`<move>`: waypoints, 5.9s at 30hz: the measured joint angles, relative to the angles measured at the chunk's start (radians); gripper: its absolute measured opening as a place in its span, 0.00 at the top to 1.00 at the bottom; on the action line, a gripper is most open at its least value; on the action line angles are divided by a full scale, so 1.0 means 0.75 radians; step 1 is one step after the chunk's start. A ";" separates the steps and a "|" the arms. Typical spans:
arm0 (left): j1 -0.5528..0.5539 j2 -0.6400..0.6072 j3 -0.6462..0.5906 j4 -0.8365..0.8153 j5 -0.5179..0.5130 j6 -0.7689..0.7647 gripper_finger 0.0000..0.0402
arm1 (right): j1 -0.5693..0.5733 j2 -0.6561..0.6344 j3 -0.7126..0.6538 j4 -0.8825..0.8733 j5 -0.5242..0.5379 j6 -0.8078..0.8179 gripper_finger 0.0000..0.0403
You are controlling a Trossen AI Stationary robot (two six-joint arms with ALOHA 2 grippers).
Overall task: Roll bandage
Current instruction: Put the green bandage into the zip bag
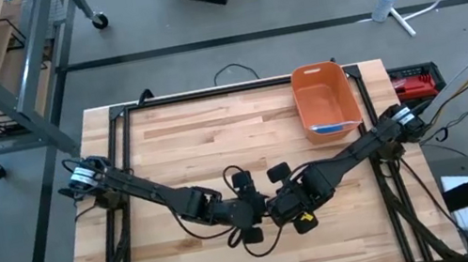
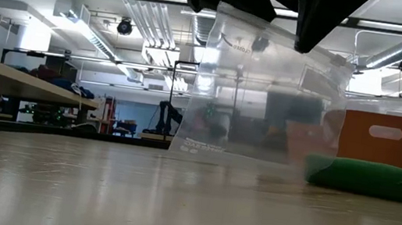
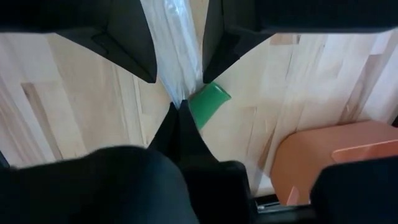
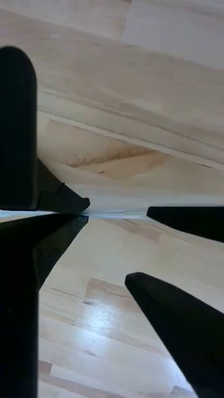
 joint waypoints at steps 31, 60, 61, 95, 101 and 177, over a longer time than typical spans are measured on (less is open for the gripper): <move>-0.002 0.006 -0.019 -0.045 0.109 -0.106 0.71 | 0.001 -0.005 0.000 -0.003 0.000 0.000 1.00; 0.002 0.008 -0.021 -0.011 0.360 -0.165 0.71 | 0.044 -0.009 0.059 0.133 -0.054 0.024 1.00; 0.003 0.008 -0.021 -0.014 0.370 -0.167 0.71 | 0.047 -0.009 0.061 0.143 -0.054 0.013 1.00; 0.012 -0.100 -0.020 -0.414 0.339 -0.247 1.00 | 0.259 -0.017 -0.002 0.628 0.496 -0.191 0.76; 0.001 -0.123 -0.019 -0.397 0.417 -0.276 1.00 | 0.230 0.002 -0.031 0.822 0.460 -0.318 0.77; -0.041 -0.330 -0.129 -0.619 -0.074 -0.622 1.00 | -0.055 0.175 -0.012 0.708 -0.059 -0.523 1.00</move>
